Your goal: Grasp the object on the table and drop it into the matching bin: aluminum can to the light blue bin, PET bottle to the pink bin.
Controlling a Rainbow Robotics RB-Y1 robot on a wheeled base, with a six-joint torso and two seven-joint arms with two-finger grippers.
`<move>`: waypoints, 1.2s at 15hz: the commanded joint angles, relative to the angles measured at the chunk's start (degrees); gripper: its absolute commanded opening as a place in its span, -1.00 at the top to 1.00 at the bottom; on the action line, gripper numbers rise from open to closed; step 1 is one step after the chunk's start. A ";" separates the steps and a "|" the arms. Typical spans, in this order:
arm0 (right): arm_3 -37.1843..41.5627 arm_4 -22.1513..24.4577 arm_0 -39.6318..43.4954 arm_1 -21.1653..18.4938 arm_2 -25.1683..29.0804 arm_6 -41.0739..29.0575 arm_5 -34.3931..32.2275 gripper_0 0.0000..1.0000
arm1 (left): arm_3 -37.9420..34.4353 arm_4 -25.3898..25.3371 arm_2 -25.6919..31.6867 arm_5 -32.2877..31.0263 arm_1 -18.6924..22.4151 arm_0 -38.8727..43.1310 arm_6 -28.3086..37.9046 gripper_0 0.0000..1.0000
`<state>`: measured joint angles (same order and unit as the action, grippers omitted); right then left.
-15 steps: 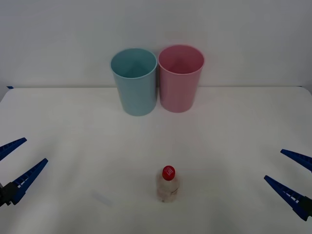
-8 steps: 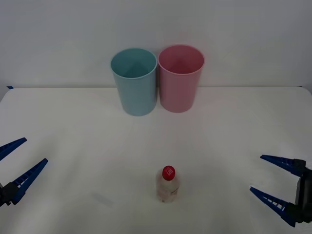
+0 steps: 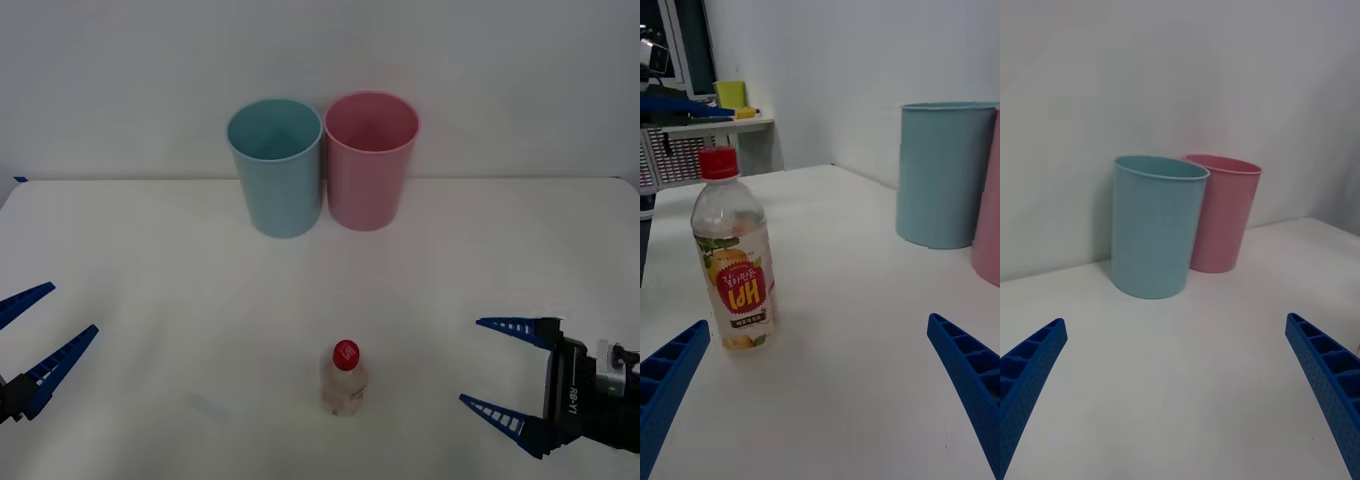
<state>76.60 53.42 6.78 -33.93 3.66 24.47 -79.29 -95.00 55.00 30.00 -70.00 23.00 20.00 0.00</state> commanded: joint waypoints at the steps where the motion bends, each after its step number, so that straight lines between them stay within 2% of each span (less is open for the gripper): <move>1: -1.37 -0.07 -1.77 0.01 -4.19 3.39 0.01 -1.00 | 0.00 0.00 0.00 0.00 0.00 0.00 0.00 -1.00; 12: -3.21 -0.34 -6.25 1.41 -15.70 7.44 5.72 -1.00 | 0.00 0.00 0.00 0.00 0.00 0.00 0.00 -1.00; 18: -3.21 5.20 -7.57 6.95 -16.23 8.14 9.33 -1.00 | 0.00 0.00 0.00 0.00 0.00 0.00 0.00 -1.00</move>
<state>73.38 58.21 -0.56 -27.47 -12.35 32.52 -70.51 -95.00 55.00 30.00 -70.00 23.00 20.00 0.00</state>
